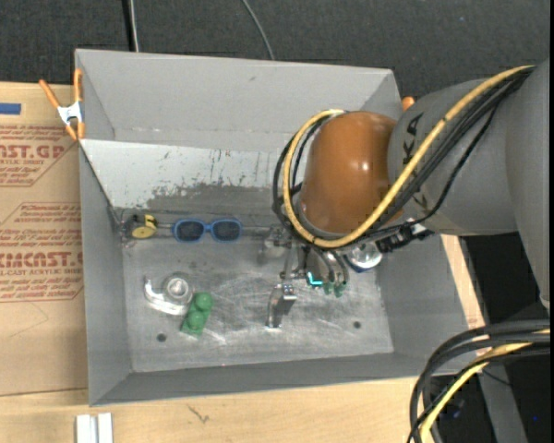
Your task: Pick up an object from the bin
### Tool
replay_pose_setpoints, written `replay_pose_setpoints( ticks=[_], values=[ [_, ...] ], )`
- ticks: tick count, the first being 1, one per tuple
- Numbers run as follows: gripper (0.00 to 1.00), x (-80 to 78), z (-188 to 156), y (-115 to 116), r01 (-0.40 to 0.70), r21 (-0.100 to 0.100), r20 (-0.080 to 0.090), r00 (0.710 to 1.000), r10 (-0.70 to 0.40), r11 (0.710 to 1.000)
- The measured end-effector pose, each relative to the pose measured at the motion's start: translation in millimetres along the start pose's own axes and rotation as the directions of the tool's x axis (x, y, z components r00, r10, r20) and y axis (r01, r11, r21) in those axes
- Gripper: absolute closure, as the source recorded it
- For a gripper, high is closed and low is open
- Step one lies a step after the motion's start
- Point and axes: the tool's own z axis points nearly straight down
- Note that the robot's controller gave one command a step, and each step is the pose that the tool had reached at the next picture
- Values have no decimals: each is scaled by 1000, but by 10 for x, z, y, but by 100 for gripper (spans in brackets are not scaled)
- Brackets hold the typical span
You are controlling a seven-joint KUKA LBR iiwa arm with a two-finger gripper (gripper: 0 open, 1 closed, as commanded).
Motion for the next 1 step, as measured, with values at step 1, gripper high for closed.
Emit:
replay_pose_setpoints(
  ticks=[1],
  values=[
    [0, -672, 803, 712, 58, -1, 17, 998, -58, 998]
  ],
)
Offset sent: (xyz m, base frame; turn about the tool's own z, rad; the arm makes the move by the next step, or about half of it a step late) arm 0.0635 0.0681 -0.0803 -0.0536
